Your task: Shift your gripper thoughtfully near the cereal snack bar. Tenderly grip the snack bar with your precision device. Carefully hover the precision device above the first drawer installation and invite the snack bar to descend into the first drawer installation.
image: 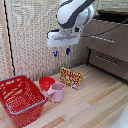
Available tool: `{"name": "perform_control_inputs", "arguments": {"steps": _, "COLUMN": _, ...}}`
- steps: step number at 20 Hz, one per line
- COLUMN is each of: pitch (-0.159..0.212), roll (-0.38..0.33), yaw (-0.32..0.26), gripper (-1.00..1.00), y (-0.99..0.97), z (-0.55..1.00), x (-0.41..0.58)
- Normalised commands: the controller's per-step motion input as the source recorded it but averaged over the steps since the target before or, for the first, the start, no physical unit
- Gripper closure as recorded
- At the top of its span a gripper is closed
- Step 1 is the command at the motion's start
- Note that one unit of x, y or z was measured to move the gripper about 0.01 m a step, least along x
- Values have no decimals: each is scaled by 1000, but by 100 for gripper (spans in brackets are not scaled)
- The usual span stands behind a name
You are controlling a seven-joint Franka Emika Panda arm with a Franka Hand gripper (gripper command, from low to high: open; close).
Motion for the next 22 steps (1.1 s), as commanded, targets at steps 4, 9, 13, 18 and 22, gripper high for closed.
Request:
{"name": "perform_control_inputs", "arguments": {"steps": 4, "pitch": 31, "roll": -3, "yaw": 0, "gripper": -100, "y": -415, "z": -316, "x": -13}}
{"name": "perform_control_inputs", "arguments": {"steps": 9, "pitch": 46, "roll": -1, "yaw": 0, "gripper": -100, "y": -565, "z": -365, "x": 0}}
{"name": "perform_control_inputs", "arguments": {"steps": 13, "pitch": 28, "roll": 0, "yaw": 3, "gripper": -100, "y": -562, "z": -322, "x": 0}}
{"name": "perform_control_inputs", "arguments": {"steps": 18, "pitch": 9, "roll": 0, "yaw": 45, "gripper": -100, "y": -434, "z": -303, "x": 24}}
{"name": "perform_control_inputs", "arguments": {"steps": 22, "pitch": 0, "roll": -21, "yaw": 83, "gripper": -100, "y": -229, "z": -332, "x": 75}}
